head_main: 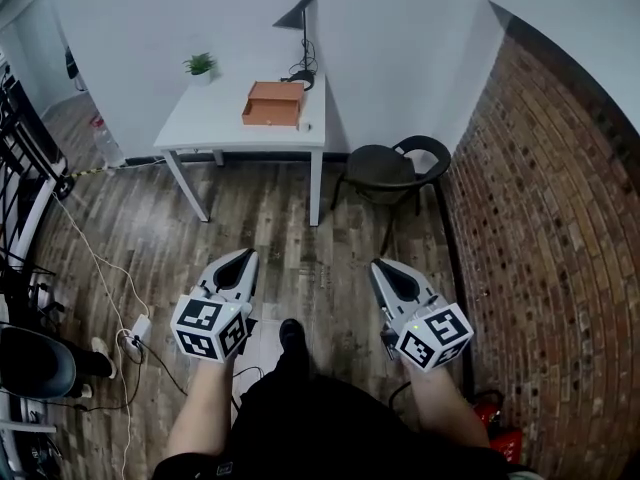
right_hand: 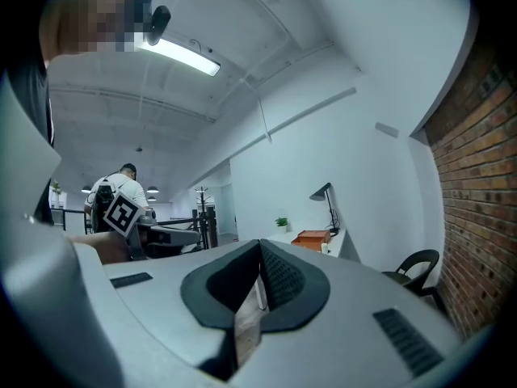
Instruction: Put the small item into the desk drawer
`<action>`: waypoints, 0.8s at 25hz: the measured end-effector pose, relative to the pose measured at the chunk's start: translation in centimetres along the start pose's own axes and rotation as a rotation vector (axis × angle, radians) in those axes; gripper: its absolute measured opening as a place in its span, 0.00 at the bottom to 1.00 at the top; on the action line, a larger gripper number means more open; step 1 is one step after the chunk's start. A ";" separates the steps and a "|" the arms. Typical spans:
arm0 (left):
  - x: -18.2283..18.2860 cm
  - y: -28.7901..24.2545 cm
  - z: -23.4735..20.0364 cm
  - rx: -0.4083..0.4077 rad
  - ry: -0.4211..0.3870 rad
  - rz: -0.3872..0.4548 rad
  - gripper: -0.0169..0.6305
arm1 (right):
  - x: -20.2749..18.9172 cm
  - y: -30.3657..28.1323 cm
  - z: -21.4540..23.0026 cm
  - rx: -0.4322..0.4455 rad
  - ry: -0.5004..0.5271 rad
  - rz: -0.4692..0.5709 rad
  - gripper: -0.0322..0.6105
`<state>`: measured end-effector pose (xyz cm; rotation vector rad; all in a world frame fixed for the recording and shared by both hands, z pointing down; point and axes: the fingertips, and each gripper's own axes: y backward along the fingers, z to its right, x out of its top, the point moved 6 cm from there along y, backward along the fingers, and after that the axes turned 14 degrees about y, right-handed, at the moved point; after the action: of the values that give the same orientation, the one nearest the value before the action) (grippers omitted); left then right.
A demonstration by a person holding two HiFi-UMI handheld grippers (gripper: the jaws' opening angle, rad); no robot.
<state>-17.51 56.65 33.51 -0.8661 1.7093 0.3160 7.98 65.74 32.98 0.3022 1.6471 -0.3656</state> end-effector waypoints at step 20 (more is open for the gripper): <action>4.4 -16.4 -17.6 0.015 0.085 -0.062 0.05 | -3.2 -22.8 7.3 0.039 0.000 -0.159 0.05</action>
<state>-19.34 32.82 38.84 -0.9310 1.7566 0.2269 5.67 42.01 36.84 0.2001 1.6702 -0.5181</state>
